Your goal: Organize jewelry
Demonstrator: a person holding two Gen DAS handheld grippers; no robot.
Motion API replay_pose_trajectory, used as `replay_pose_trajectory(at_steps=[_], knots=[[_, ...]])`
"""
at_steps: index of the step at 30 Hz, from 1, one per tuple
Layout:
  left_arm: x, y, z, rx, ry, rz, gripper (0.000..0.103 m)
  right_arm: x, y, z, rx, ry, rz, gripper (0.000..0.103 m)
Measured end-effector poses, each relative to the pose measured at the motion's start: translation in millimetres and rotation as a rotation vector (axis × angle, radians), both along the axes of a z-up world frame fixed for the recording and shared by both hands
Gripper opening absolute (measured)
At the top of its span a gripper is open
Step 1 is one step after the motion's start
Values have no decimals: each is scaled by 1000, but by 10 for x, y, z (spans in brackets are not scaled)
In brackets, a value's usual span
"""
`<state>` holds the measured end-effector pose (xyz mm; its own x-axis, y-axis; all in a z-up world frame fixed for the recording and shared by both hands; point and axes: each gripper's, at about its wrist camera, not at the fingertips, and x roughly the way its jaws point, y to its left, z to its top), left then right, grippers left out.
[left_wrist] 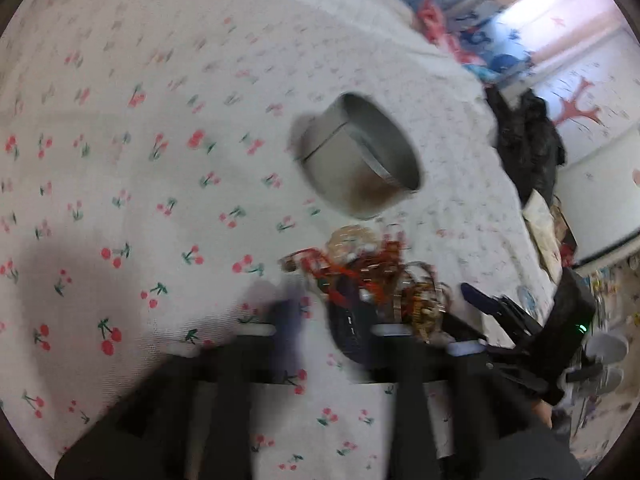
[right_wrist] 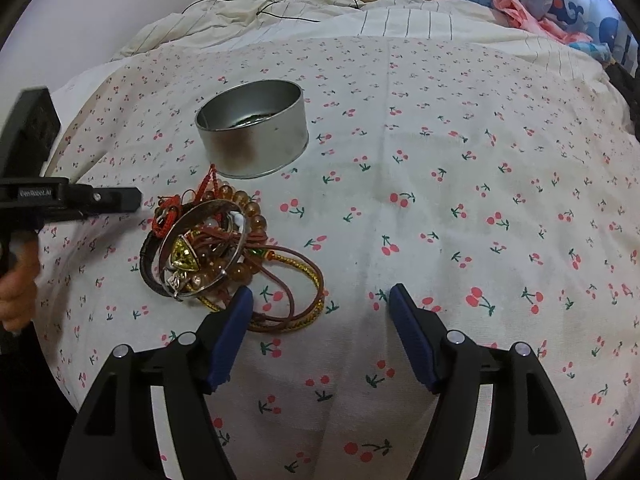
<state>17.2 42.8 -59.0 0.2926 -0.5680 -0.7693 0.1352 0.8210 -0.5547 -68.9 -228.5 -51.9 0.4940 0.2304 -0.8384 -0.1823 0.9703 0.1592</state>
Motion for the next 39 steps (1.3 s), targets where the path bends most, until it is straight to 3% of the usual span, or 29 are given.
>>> replay_pose_trajectory(at_steps=[3,4,5,6,7,9,12,14,15,16,20,24,27,30,32,35,37,39], knots=[[79,-47,-81,-10,-1,46,72,11,-17,14,26,-9,-4,67],[108,-96,-94,8,-7,35,71,19,-48,23,44,-12,-14,62],[123,-134,-99,29,-14,29,62,27,-79,30,63,-10,-22,58],[134,-174,-111,67,-18,12,21,39,-133,38,87,-8,-38,53],[150,-185,-147,69,4,-7,6,51,-180,48,106,-10,-56,49],[153,-162,-145,60,9,-13,6,82,-204,40,82,-14,-64,49],[118,-167,-48,62,-30,-35,6,109,-48,-70,-40,2,-20,48],[80,-145,52,73,-68,-30,6,90,76,-66,-143,-33,14,32],[65,-113,131,76,-93,-24,6,74,109,-39,-161,-50,19,15],[35,-76,211,80,-122,-19,6,55,109,-7,-159,-63,16,6],[-23,82,487,86,-214,10,6,-27,9,239,-24,-119,6,5],[-67,180,637,65,-243,29,6,-110,-175,429,140,-165,-21,5],[-119,150,720,68,-266,21,6,-185,-281,621,214,-245,-41,5],[-138,136,742,58,-273,10,6,-300,-345,906,361,-365,-10,5],[-146,70,725,63,-270,-1,6,-347,-360,1026,375,-400,4,5],[-161,-29,691,64,-269,-20,6,-302,-441,1011,408,-377,-28,5],[-166,-65,686,64,-270,-29,6,-260,-515,940,489,-333,-31,5],[-167,-96,680,63,-269,-35,6,-205,-453,885,303,-294,-79,5]])
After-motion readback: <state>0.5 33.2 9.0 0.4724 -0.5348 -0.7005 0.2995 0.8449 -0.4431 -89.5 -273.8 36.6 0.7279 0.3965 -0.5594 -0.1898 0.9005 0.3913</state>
